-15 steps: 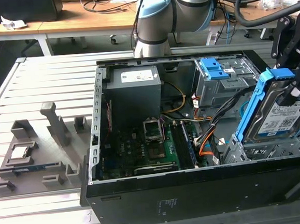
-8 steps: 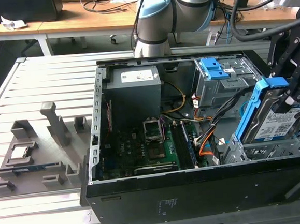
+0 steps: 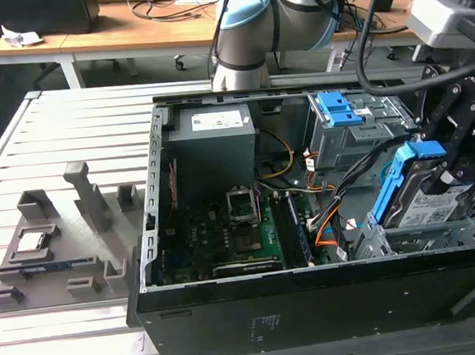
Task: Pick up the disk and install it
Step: 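Insert the disk into the insertion slot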
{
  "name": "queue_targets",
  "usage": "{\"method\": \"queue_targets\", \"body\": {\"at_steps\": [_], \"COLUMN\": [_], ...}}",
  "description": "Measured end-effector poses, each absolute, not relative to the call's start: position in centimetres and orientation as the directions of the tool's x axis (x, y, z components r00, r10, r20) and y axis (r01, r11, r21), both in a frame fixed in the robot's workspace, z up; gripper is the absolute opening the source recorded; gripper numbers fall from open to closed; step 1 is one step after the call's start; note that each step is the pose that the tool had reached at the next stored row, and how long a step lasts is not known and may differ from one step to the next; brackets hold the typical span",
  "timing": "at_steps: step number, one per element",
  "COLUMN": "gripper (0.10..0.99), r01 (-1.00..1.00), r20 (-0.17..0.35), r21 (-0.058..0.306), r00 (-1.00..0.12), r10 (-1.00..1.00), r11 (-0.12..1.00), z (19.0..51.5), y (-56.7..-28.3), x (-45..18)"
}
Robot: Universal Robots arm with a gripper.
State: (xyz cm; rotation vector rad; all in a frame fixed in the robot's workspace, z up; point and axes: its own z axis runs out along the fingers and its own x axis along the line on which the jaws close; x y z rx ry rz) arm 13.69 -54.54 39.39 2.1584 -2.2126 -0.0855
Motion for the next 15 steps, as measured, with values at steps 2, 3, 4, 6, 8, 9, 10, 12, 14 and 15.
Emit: {"method": "queue_targets", "body": {"at_steps": [2,3,4,6,8,9,10,12,14,15], "gripper": [0.365,0.365,0.365,0.365,0.365,0.365,0.365,0.365,0.365,0.365], "r01": [-0.997,-0.997,-0.997,-0.997,-0.997,-0.997,-0.997,-0.997,-0.997,-0.997], "r20": [-0.003,-0.003,-0.003,-0.003,-0.003,-0.003,-0.003,-0.003,-0.003,-0.003], "r21": [0.074,0.074,0.074,0.074,0.074,0.074,0.074,0.074,0.074,0.074], "r00": [-0.025,-0.025,-0.025,-0.025,-0.025,-0.025,-0.025,-0.025,-0.025,-0.025], "r10": [-1.0,-1.0,-1.0,-1.0,-1.0,-1.0,-1.0,-1.0,-1.0,-1.0], "r11": [0.025,0.025,0.025,0.025,0.025,0.025,0.025,0.025,0.025,0.024], "z": [39.1,38.9,38.6,38.2,37.8,37.7,37.6,37.5,37.2,37.2], "y": [-54.5,-54.5,-54.5,-54.5,-54.5,-54.5,-54.5,-54.5,-54.5,-54.5], "x": [13.7,13.7,13.7,13.7,13.7,13.7,13.7,13.7,13.7,13.7]}}
